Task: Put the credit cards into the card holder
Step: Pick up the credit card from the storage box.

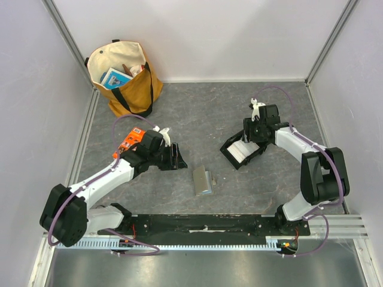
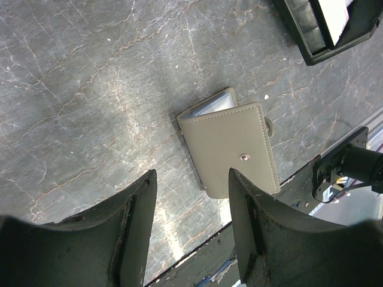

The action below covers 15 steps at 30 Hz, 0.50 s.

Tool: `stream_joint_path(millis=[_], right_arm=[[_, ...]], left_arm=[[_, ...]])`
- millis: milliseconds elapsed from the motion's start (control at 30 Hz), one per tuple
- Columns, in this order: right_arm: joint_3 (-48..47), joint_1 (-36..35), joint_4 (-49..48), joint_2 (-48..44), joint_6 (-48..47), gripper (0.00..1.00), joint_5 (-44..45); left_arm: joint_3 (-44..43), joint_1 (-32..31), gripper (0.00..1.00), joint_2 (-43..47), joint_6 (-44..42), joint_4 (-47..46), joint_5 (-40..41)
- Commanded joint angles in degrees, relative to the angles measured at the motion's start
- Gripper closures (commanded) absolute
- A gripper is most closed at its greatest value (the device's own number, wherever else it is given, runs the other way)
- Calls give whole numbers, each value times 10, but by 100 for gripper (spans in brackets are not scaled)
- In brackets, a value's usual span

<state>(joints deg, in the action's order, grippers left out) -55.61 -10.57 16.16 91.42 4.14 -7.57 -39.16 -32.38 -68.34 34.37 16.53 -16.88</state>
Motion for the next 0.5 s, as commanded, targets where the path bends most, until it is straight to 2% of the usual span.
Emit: stream_joint_path(millis=[0, 267, 467], right_arm=[[8, 1, 4, -23, 6, 43, -31], [6, 6, 8, -25, 5, 59, -38], [4, 13, 9, -27, 7, 62, -36]], left_arm=[[-7, -1, 43, -7, -21, -18, -16], [-4, -1, 43, -7, -21, -18, -15], [-4, -1, 43, -9, -21, -18, -14]])
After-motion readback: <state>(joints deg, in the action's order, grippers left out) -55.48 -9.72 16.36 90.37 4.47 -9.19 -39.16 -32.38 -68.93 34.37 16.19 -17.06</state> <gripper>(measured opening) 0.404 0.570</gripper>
